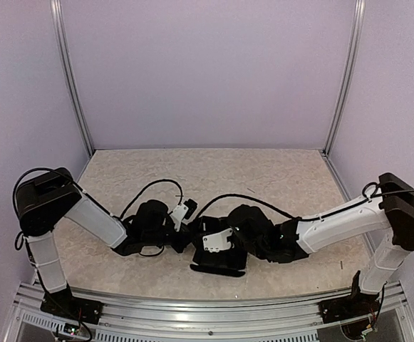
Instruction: Fold the paper box
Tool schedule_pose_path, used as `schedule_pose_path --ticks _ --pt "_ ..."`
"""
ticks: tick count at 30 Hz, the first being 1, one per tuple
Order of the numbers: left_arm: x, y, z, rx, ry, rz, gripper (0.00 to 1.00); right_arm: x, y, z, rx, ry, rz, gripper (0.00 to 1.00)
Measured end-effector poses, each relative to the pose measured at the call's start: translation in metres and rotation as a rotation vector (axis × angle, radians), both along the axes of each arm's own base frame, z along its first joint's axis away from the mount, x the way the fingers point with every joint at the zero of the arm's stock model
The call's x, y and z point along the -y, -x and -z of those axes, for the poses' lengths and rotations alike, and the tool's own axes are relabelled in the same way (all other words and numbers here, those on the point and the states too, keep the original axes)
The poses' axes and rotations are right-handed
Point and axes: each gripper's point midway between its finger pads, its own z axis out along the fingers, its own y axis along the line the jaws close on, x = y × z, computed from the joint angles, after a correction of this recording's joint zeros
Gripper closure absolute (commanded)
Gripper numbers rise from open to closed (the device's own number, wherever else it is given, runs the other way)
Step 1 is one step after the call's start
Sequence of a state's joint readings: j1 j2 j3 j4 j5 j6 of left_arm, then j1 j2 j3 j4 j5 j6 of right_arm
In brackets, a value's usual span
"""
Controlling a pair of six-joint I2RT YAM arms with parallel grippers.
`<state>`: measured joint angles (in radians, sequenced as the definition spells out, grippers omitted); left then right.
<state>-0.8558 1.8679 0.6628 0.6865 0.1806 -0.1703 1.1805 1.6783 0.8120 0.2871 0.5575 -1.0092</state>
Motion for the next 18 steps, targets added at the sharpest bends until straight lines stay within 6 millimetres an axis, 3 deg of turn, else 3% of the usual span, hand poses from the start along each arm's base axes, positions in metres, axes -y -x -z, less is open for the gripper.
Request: schedule_pose_path --ticks 5,12,15,18 --pt "-0.002 -0.011 -0.001 0.072 -0.008 -0.028 1.00 -0.003 -0.016 -0.021 -0.257 -0.070 0.004 0.48" --pt "-0.008 -0.016 -0.005 0.158 -0.024 -0.046 1.00 0.011 -0.032 -0.063 -0.652 -0.214 -0.054 0.46" --pt "-0.007 -0.016 -0.008 0.199 -0.034 -0.042 1.00 0.012 -0.038 -0.068 -0.806 -0.247 -0.079 0.46" --pt "-0.004 -0.015 -0.010 0.239 -0.045 -0.029 1.00 0.005 -0.053 -0.060 -0.958 -0.256 -0.098 0.50"
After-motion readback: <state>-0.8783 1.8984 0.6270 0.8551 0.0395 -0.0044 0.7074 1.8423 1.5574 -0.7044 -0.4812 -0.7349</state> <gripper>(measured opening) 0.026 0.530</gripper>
